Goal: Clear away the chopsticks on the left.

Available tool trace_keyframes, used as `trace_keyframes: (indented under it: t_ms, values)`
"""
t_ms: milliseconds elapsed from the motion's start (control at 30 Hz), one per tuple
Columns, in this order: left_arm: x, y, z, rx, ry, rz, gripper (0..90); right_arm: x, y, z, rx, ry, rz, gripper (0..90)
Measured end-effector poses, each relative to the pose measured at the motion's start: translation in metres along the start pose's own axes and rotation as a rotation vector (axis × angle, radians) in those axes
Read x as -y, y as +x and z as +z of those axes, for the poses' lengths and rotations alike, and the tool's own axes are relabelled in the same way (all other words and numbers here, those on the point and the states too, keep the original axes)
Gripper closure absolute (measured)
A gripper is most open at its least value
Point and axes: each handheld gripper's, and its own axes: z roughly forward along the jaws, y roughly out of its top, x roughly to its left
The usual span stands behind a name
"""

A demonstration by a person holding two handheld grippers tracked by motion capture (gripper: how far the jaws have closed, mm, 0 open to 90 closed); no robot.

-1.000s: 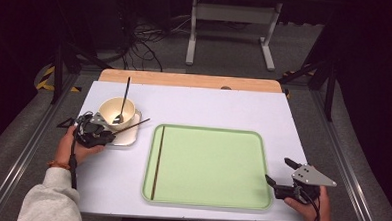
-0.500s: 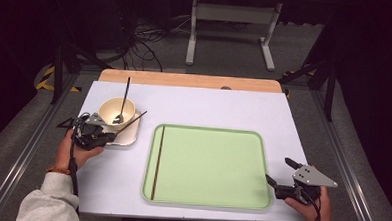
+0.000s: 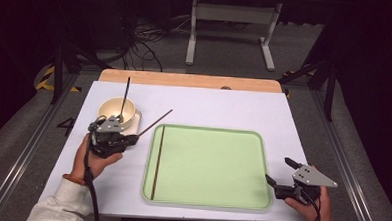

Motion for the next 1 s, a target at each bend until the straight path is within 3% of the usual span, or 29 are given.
trace_keyframes:
  t_ms: [167, 267, 333, 367, 467, 533, 567, 633, 700, 767, 933, 1000]
  values:
    - [-0.013, -0.029, 0.022, 0.051, 0.009, 0.055, 85.3, 0.0, 0.0, -0.001, 0.002, -0.004, 0.002, 14.0]
    - [-0.016, -0.039, 0.03, 0.079, 0.01, 0.067, 85.2, 0.0, -0.001, -0.001, 0.003, -0.004, 0.001, 14.0]
    - [-0.018, -0.05, 0.04, 0.12, 0.019, 0.072, 85.2, 0.0, 0.0, 0.0, 0.001, 0.0, 0.001, 14.0]
    - [-0.018, -0.053, 0.043, 0.114, 0.026, 0.079, 85.3, 0.0, 0.0, 0.0, 0.001, 0.002, -0.002, 14.1]
    - [-0.017, -0.06, 0.051, 0.151, 0.038, 0.066, 85.2, 0.0, 0.001, 0.0, 0.001, 0.0, -0.003, 14.4]
    - [-0.016, -0.065, 0.055, 0.142, 0.042, 0.063, 85.2, 0.0, 0.001, 0.0, 0.001, -0.001, -0.003, 14.5]
    - [-0.016, -0.068, 0.059, 0.169, 0.052, 0.053, 85.2, 0.0, 0.0, 0.0, 0.003, -0.002, 0.001, 14.5]
    - [-0.016, -0.073, 0.063, 0.157, 0.056, 0.053, 85.2, 0.0, 0.0, 0.0, 0.005, 0.0, 0.002, 14.6]
    - [-0.015, -0.077, 0.067, 0.186, 0.065, 0.04, 85.2, 0.0, 0.0, 0.0, 0.004, -0.001, 0.002, 14.6]
    - [-0.015, -0.08, 0.069, 0.178, 0.068, 0.04, 85.2, 0.0, 0.0, -0.001, 0.003, -0.003, 0.002, 14.6]
    - [-0.015, -0.092, 0.08, 0.215, 0.1, 0.037, 85.2, 0.0, 0.0, -0.001, 0.005, -0.003, 0.003, 14.6]
    - [-0.015, -0.096, 0.083, 0.208, 0.109, 0.043, 85.2, 0.0, 0.0, -0.001, 0.004, -0.004, 0.002, 14.6]
